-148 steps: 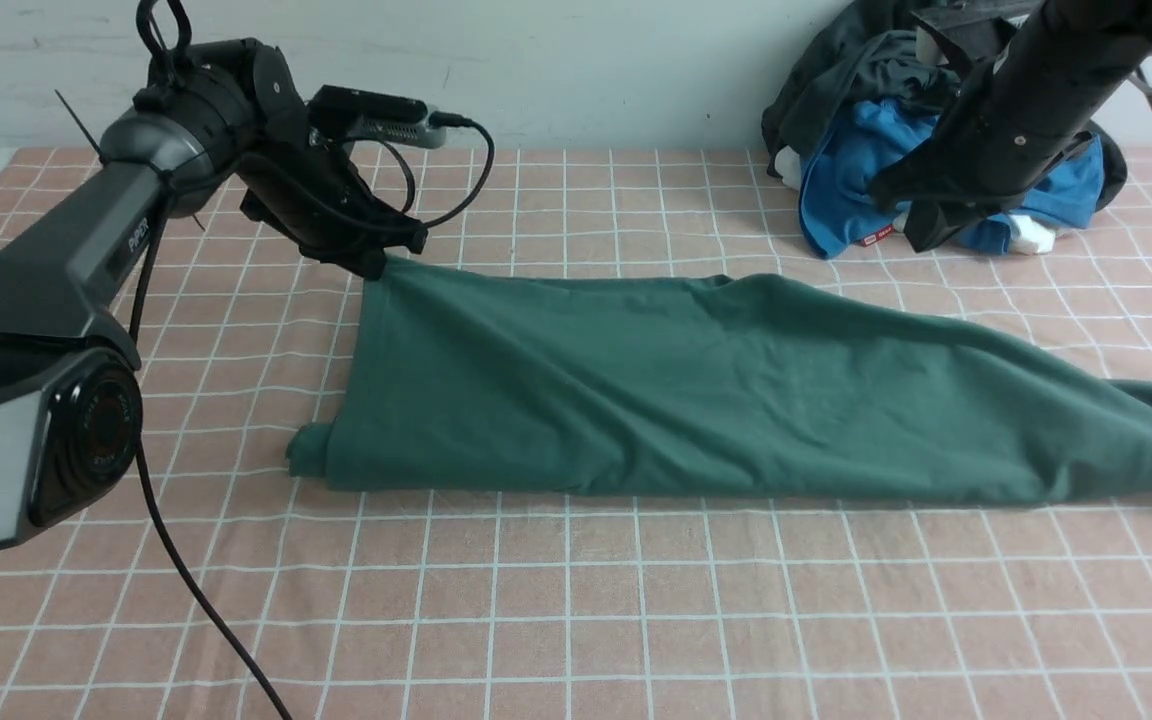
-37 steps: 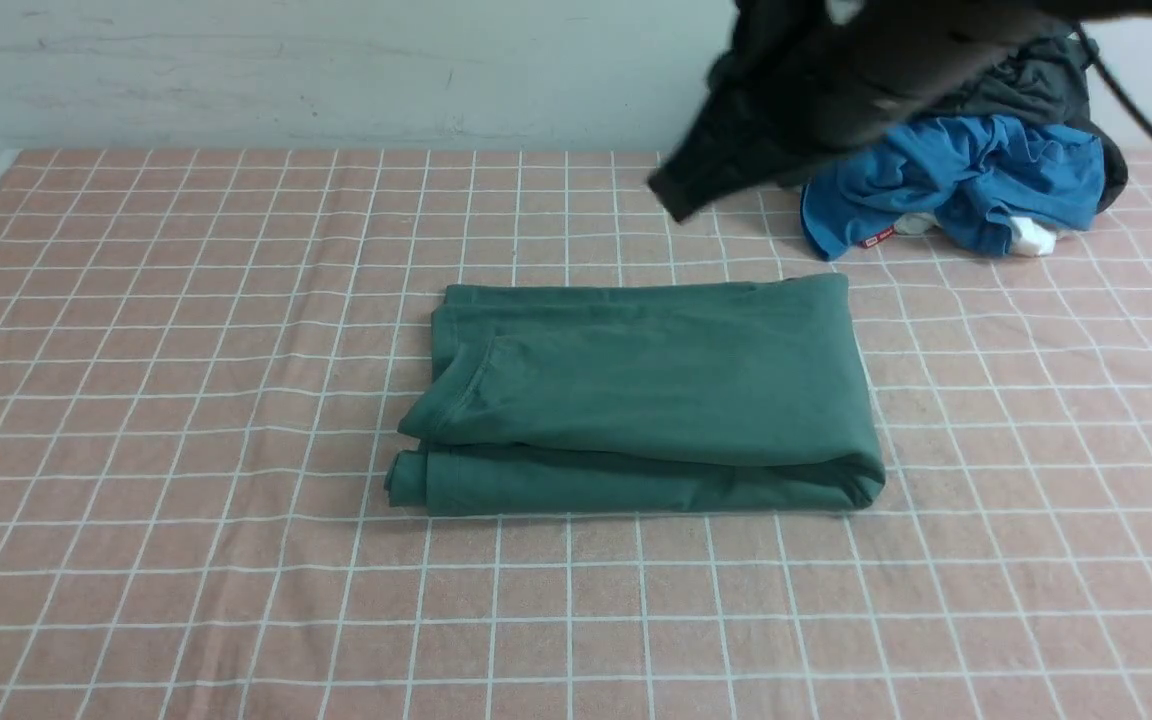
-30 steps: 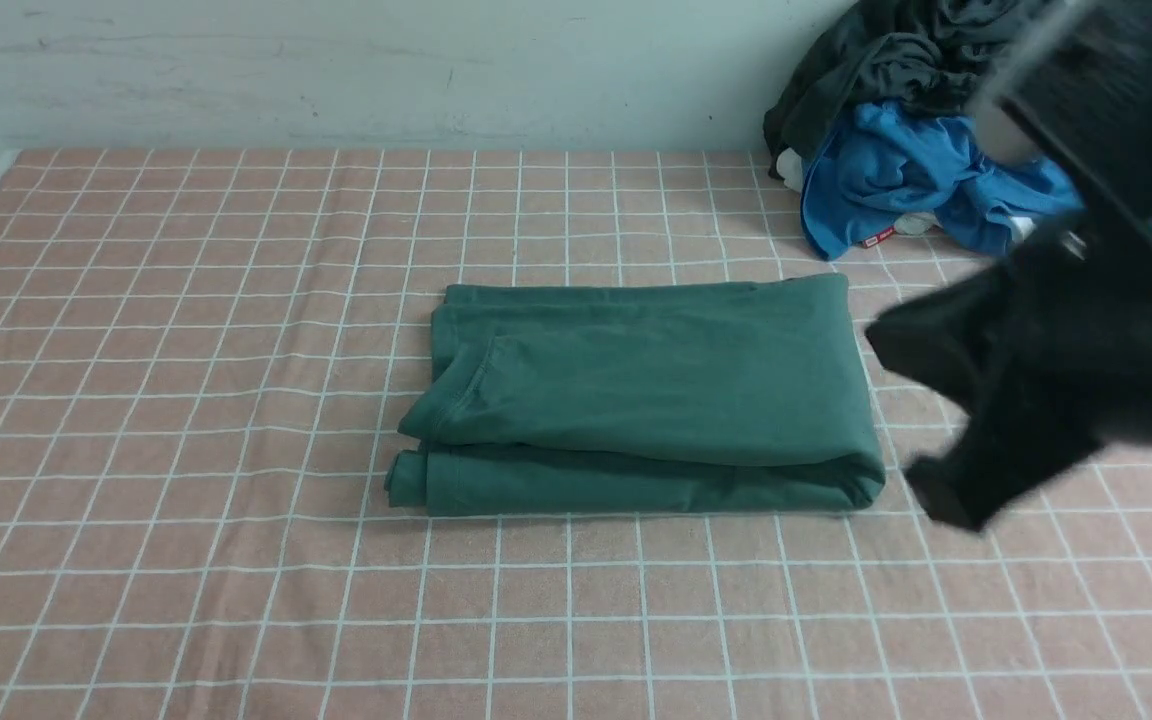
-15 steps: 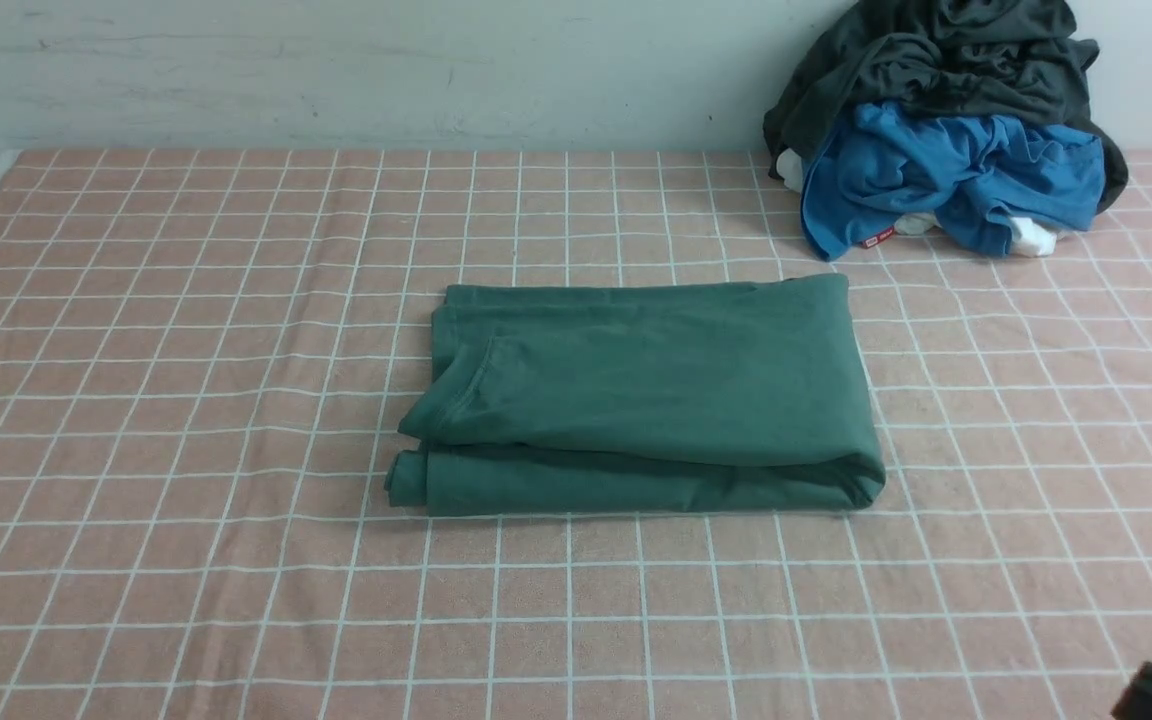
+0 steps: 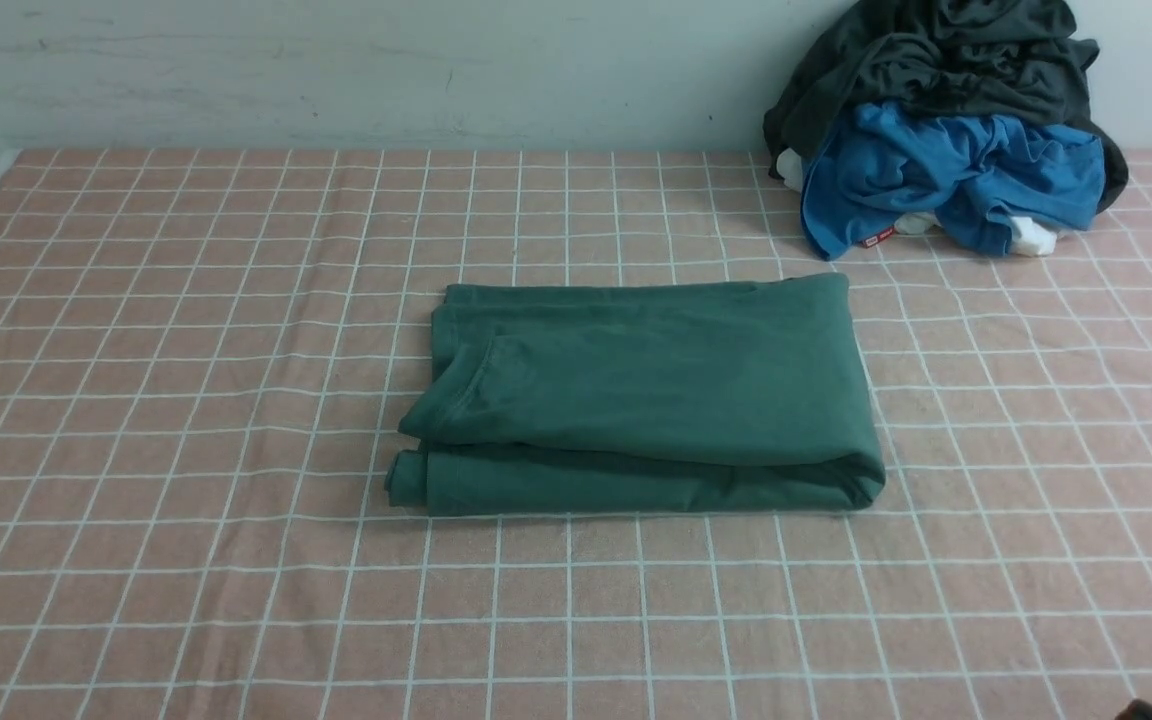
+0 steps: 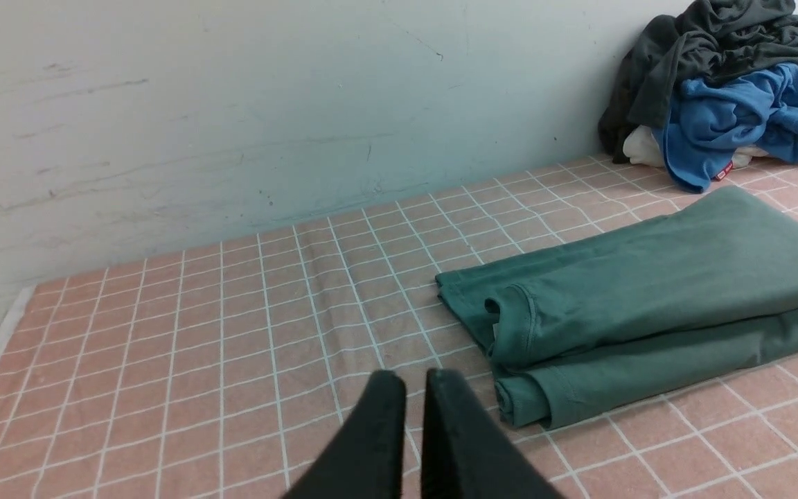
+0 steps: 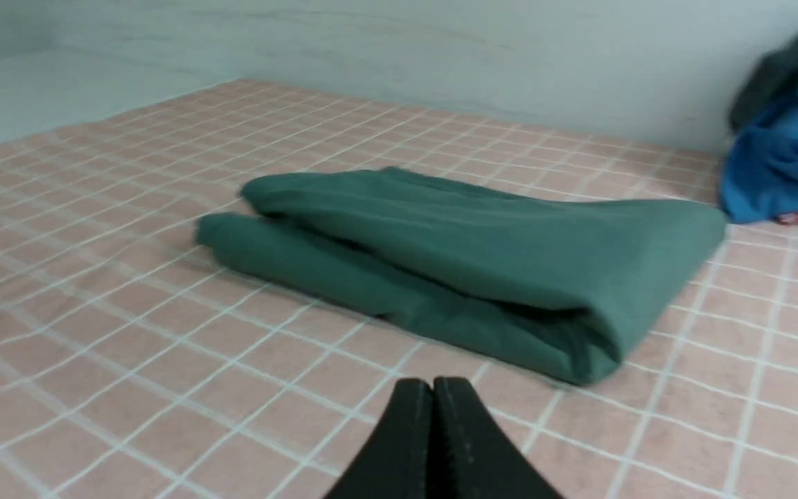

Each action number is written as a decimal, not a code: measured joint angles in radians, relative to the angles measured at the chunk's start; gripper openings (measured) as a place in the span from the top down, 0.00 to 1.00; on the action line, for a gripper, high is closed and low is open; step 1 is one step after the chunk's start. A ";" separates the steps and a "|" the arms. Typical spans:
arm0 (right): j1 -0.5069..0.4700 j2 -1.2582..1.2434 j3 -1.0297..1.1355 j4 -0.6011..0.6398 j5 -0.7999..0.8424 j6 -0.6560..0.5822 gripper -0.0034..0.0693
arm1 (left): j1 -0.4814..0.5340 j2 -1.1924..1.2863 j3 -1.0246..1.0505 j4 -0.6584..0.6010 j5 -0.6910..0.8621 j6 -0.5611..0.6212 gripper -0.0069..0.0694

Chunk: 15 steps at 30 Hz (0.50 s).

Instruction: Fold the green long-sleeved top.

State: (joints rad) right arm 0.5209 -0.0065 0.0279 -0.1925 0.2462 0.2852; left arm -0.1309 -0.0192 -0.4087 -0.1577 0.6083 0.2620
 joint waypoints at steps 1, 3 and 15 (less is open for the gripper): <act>-0.046 -0.002 0.000 0.037 -0.009 -0.015 0.97 | 0.000 0.000 0.000 0.000 0.000 0.000 0.87; -0.144 -0.004 0.000 0.091 -0.011 -0.060 0.97 | 0.000 0.000 0.000 0.000 0.000 0.000 0.87; -0.397 -0.004 -0.003 0.169 0.100 -0.169 0.97 | 0.000 0.000 0.000 0.000 0.000 0.000 0.87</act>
State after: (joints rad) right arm 0.1242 -0.0105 0.0248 -0.0233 0.3466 0.1163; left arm -0.1309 -0.0192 -0.4087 -0.1577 0.6088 0.2620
